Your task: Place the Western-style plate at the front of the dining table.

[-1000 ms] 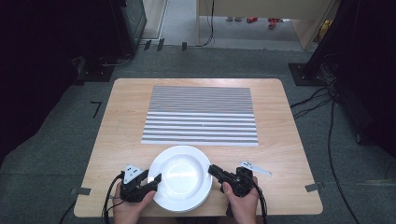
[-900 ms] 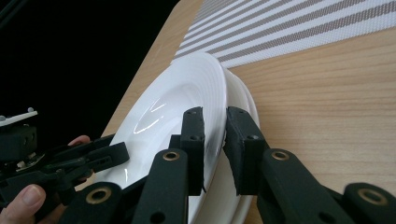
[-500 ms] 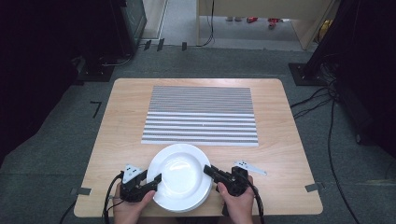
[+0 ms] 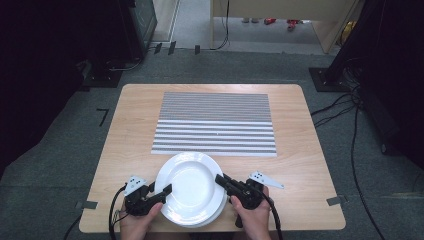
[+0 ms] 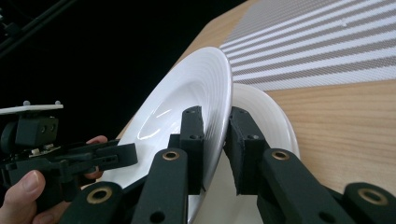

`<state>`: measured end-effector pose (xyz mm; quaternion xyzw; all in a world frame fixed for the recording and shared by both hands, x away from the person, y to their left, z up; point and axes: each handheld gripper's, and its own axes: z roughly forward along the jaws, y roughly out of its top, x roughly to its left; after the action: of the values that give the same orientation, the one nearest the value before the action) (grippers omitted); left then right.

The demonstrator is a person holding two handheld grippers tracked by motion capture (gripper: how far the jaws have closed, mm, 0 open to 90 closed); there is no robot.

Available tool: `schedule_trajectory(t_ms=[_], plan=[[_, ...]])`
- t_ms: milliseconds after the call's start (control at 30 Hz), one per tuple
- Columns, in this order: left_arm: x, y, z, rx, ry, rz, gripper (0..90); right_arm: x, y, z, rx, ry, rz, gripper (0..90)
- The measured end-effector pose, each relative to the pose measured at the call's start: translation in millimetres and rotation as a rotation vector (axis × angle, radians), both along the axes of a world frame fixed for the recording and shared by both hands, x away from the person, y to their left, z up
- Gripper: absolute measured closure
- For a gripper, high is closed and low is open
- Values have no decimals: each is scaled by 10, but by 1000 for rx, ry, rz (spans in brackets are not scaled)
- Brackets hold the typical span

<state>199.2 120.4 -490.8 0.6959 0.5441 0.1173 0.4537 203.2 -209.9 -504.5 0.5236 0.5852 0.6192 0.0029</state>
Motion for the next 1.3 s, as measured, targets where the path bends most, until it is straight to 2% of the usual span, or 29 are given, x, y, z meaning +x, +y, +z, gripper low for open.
schedule_trajectory(t_ms=[200,300,333,500,633,800,867,1067,1200,1300], plan=[[-1,57,-1,-34,-14,12,553,7,30,-23,-9,-14,-13,783],[20,120,-23,-122,8,10,569,18,18,-35,16,-10,-2,790],[25,135,-29,-137,11,6,575,25,15,-45,22,-13,2,791],[23,147,-33,-137,-2,13,612,29,12,-66,32,3,2,792],[20,186,-26,-161,-10,21,662,45,-16,-48,64,31,38,806],[12,210,-8,-189,-23,17,663,45,-21,-34,75,46,50,812],[13,224,-1,-209,-26,11,665,45,-27,-30,81,45,52,815],[12,235,14,-234,-37,6,672,37,-28,1,79,26,46,817],[15,239,27,-243,-40,7,690,39,-33,26,74,13,48,819],[14,234,47,-235,-60,-6,702,49,-52,42,87,18,53,827]])
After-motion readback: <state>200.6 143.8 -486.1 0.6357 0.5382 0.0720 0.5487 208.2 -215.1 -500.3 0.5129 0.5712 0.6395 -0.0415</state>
